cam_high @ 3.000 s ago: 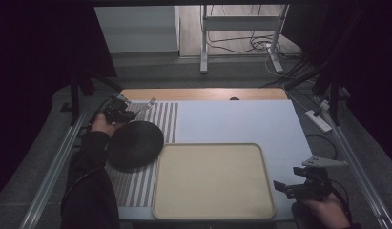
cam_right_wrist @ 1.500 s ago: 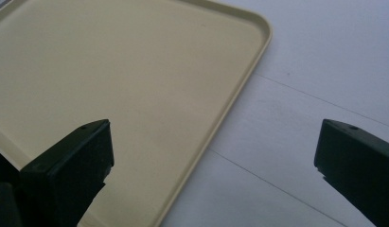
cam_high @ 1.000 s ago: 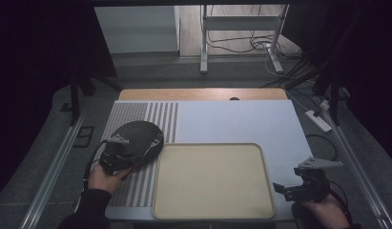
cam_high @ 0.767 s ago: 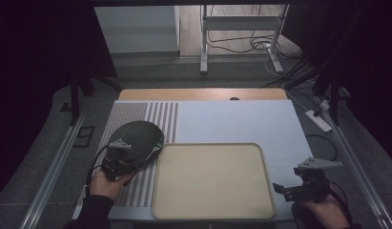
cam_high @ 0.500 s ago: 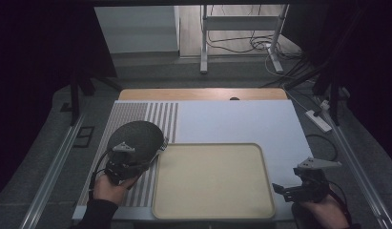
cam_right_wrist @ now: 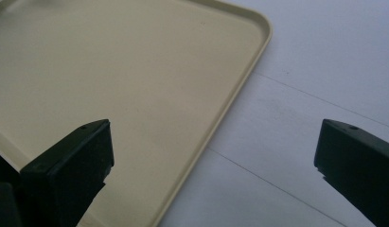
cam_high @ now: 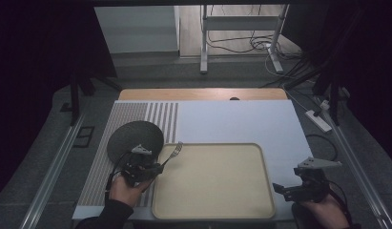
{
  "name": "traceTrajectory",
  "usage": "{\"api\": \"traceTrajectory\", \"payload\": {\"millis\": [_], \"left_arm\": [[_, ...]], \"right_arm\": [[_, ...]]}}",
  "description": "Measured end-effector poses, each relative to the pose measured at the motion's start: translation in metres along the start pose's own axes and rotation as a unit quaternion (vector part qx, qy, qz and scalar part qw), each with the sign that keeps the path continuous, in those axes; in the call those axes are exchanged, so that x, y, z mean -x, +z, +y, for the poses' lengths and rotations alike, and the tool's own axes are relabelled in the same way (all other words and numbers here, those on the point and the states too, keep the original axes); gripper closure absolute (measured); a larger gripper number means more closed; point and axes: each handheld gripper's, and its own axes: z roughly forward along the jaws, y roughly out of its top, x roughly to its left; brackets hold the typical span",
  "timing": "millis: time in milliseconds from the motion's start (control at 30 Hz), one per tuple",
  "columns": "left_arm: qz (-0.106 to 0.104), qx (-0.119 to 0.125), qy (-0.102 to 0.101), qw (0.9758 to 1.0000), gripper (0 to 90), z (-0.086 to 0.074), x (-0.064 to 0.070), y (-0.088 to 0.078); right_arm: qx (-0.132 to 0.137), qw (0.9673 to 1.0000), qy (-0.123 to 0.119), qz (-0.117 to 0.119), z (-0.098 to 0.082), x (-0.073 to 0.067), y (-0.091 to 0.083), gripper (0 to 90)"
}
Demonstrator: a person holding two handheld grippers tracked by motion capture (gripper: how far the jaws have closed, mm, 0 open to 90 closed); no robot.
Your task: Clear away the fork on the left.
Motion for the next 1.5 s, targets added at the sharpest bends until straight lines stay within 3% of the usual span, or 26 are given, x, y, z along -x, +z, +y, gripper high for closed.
{"api": "traceTrajectory", "payload": {"millis": [133, 400, 600, 667, 767, 833, 867, 900, 1033, 1100, 1167, 1500], "left_arm": [[-0.008, -0.006, 0.007, 0.9999, 77.9, 0.006, 0.01, 0.013], [-0.002, -0.024, 0.02, 0.9995, 77.8, 0.011, 0.024, 0.042], [0.012, -0.06, 0.045, 0.9971, 76.6, 0.008, 0.03, 0.061], [0.012, -0.049, 0.052, 0.9974, 69.1, 0.009, 0.03, 0.061], [0.016, -0.016, 0.071, 0.9972, 69.1, 0.015, 0.034, 0.055], [0.006, -0.001, 0.09, 0.9959, 77.4, 0.019, 0.036, 0.053], [0.006, -0.001, 0.09, 0.9959, 80.9, 0.019, 0.036, 0.053], [-0.013, -0.007, 0.11, 0.9938, 83.5, 0.022, 0.039, 0.057], [-0.014, -0.04, 0.137, 0.9896, 86.0, 0.022, 0.044, 0.071], [-0.008, -0.055, 0.137, 0.989, 86.5, 0.021, 0.043, 0.077], [-0.01, -0.056, 0.124, 0.9906, 87.6, 0.021, 0.039, 0.077], [0.027, -0.061, 0.058, 0.9961, 87.5, 0.021, 0.011, 0.065]], "right_arm": [[-0.001, 1.0, 0.0, 0.0, 0.0, 0.0, 0.0, 0.0], [-0.001, 1.0, -0.001, 0.001, 0.0, 0.0, 0.0, 0.0], [0.001, 1.0, -0.001, 0.003, 0.0, 0.0, 0.0, 0.0], [0.002, 1.0, -0.001, 0.004, 0.0, 0.0, 0.0, 0.0], [0.001, 1.0, -0.001, 0.004, 0.0, 0.0, 0.0, 0.0], [0.001, 1.0, -0.001, 0.004, 0.0, 0.0, 0.0, 0.0], [0.001, 1.0, -0.001, 0.004, 0.0, 0.0, 0.0, 0.0], [0.001, 1.0, 0.001, 0.004, 0.0, 0.001, 0.0, 0.0], [0.0, 1.0, 0.0, 0.004, 0.0, 0.001, 0.0, 0.0], [0.001, 1.0, 0.001, 0.005, 0.0, 0.001, 0.0, 0.0], [0.001, 1.0, 0.001, 0.005, 0.0, 0.001, 0.0, 0.0], [0.001, 1.0, 0.002, 0.007, 0.0, 0.001, 0.0, 0.0]]}}
